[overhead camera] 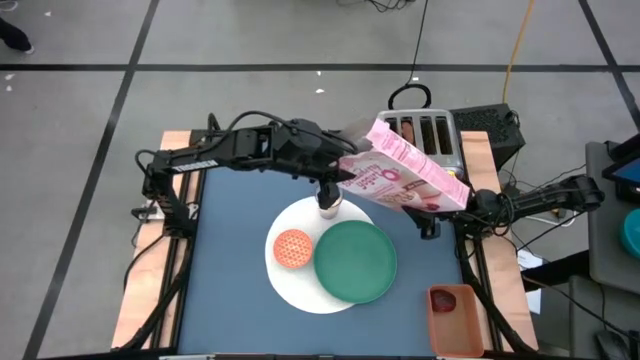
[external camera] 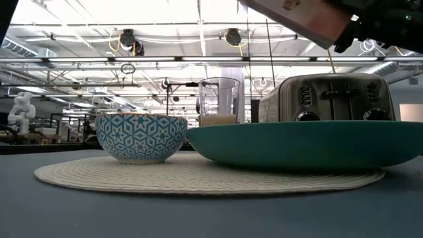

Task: Arrange a breakfast setting
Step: Pour the cereal from the cereal box into the orange bowl

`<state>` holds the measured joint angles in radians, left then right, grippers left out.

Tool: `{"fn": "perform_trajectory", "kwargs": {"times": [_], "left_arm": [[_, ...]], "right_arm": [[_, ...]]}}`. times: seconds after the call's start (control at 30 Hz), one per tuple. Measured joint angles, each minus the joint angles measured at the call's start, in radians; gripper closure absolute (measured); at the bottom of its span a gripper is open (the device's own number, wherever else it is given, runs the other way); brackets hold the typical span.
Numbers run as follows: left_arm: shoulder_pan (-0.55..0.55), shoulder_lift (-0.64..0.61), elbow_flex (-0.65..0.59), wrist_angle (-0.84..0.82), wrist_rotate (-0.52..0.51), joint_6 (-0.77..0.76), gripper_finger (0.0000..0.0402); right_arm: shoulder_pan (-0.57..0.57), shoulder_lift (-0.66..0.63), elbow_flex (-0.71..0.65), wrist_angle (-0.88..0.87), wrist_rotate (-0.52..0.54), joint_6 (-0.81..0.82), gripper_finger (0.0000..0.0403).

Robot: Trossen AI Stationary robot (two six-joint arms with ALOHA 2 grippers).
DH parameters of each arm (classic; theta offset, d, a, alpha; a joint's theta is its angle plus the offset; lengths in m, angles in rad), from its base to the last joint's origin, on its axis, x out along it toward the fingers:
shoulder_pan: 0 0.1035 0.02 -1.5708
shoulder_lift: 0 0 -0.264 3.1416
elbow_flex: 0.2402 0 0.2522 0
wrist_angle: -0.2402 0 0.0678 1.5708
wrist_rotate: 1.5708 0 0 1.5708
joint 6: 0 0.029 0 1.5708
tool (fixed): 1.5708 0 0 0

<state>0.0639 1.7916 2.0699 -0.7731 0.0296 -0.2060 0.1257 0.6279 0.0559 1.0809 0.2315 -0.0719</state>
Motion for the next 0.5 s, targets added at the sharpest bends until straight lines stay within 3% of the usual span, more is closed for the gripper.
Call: {"fn": "perform_trajectory", "kwargs": {"times": [0.3,0.5], "left_arm": [[0.001,0.015,0.000,0.034,0.000,0.001,0.0398],[0.001,0.015,0.000,0.039,0.000,0.001,0.0398]], "right_arm": [[0.000,0.004,0.001,0.008,-0.002,0.001,0.0109],[0.000,0.003,0.001,0.010,-0.001,0.000,0.0134]]}}
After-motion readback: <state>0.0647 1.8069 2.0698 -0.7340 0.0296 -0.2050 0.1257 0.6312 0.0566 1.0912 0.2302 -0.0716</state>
